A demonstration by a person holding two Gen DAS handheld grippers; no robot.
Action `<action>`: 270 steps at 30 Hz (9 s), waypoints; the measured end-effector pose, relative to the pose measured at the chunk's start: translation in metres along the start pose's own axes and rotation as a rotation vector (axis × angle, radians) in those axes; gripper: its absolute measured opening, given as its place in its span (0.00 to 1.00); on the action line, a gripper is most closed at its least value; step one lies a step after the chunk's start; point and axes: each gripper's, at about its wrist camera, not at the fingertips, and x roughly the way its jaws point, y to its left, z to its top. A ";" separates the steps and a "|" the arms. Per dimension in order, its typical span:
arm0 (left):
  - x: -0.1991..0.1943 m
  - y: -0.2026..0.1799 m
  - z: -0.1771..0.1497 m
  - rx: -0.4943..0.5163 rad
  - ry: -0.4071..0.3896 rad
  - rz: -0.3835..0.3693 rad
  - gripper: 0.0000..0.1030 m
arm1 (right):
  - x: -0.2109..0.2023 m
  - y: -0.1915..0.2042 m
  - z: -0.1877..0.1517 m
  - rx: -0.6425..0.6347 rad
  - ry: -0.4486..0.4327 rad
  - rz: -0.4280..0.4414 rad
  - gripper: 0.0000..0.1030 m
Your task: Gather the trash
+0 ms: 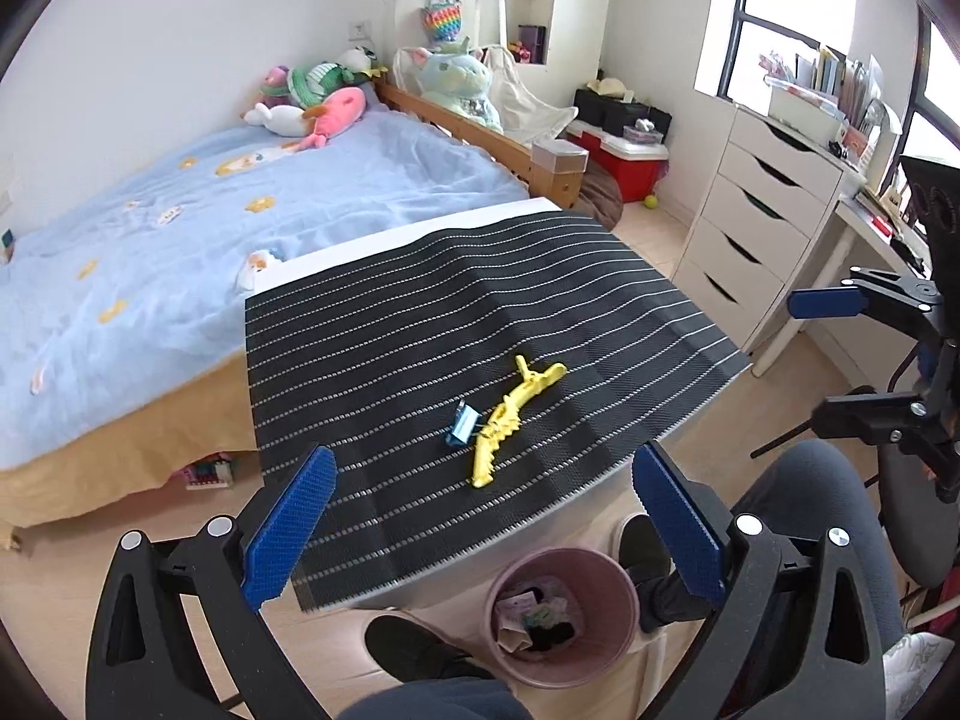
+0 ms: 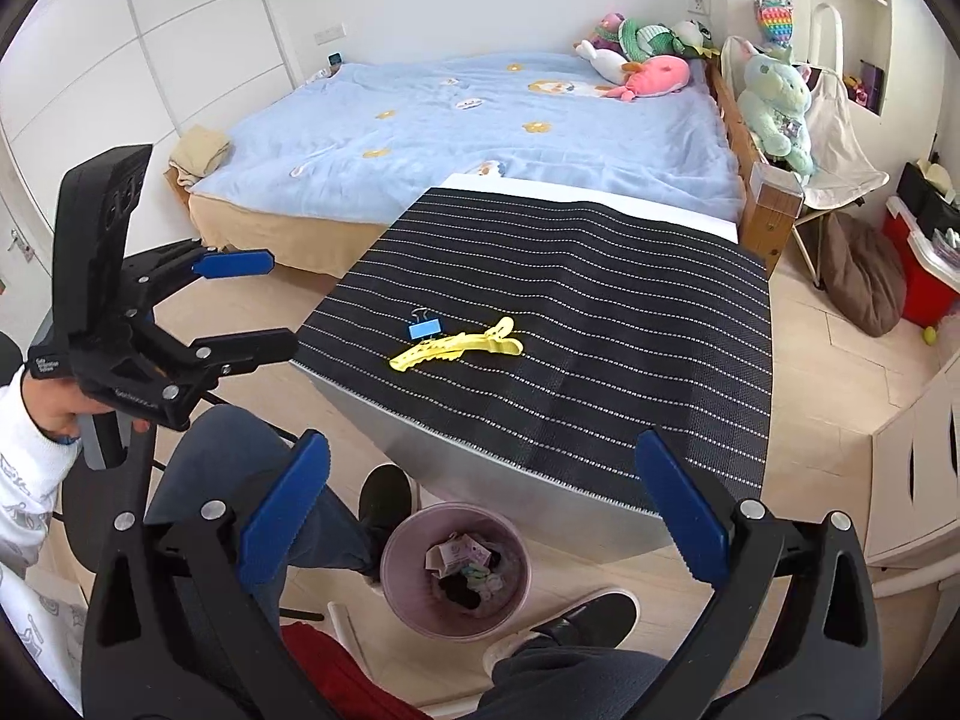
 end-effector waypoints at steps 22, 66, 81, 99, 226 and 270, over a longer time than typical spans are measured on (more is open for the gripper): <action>0.099 0.018 0.029 0.148 0.222 -0.027 0.76 | 0.021 -0.018 -0.007 0.049 0.039 0.016 0.97; 0.044 0.031 0.026 0.010 0.149 -0.037 0.02 | 0.060 -0.001 0.038 -0.113 0.120 0.023 0.97; 0.030 0.038 0.015 -0.038 0.115 -0.055 0.02 | 0.127 0.001 0.071 -0.372 0.251 0.009 0.97; 0.033 0.046 0.006 -0.070 0.121 -0.063 0.02 | 0.177 0.005 0.064 -0.492 0.403 0.028 0.22; -0.041 -0.069 -0.042 0.066 0.046 -0.172 0.93 | -0.039 0.017 -0.036 -0.025 -0.014 0.025 0.97; -0.009 0.007 0.037 -0.104 -0.037 0.025 0.94 | 0.012 -0.007 0.054 0.015 -0.037 -0.087 0.97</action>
